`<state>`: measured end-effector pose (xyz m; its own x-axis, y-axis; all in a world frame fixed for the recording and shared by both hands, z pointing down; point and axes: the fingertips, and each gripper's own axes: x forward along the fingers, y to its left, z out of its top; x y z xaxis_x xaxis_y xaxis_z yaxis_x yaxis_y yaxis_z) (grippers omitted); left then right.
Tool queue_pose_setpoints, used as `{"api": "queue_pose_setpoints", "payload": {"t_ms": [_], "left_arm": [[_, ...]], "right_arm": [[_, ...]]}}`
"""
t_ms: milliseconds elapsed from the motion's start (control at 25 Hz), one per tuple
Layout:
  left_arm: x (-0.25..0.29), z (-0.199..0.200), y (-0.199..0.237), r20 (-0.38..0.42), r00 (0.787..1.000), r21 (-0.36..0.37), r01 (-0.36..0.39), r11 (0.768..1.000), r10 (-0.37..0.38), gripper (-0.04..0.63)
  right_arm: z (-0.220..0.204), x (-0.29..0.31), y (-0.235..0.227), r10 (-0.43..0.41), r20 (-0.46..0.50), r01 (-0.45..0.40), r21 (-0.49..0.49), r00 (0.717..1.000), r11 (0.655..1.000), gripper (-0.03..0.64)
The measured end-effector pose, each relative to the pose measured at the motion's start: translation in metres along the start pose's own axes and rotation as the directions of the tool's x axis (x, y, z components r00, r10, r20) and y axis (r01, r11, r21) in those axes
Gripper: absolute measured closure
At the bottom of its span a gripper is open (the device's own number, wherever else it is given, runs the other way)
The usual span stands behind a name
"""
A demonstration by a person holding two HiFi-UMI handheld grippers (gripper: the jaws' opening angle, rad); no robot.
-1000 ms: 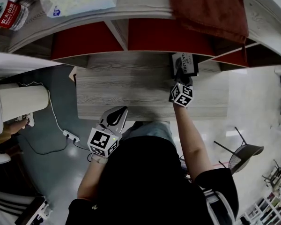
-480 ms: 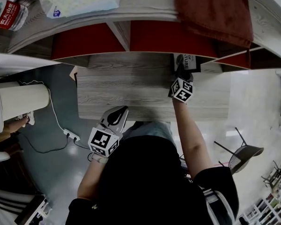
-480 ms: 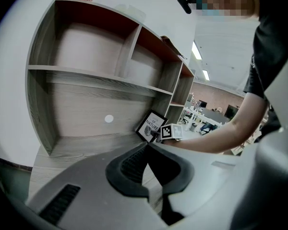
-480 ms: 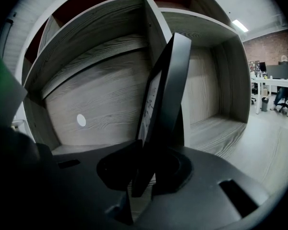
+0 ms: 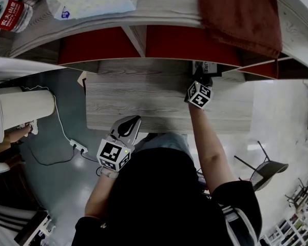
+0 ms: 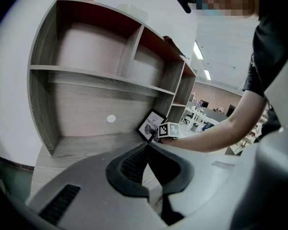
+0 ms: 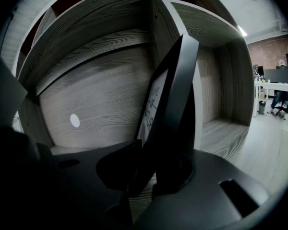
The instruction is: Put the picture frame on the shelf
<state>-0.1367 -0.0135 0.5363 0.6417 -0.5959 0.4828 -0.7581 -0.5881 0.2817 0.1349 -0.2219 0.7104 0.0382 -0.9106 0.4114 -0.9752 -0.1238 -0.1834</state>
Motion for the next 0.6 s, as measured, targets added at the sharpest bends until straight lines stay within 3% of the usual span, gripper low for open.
{"api": "queue_pose_setpoints", "payload": {"t_ms": [600], "left_arm": [[0.0024,0.0008,-0.0003,-0.003,1.000,0.001,-0.001,1.000,0.001,0.588]], "right_arm": [[-0.0009,0.0045,0.0017,0.005,-0.009,-0.005,-0.025,1.000,1.000,0.558]]}}
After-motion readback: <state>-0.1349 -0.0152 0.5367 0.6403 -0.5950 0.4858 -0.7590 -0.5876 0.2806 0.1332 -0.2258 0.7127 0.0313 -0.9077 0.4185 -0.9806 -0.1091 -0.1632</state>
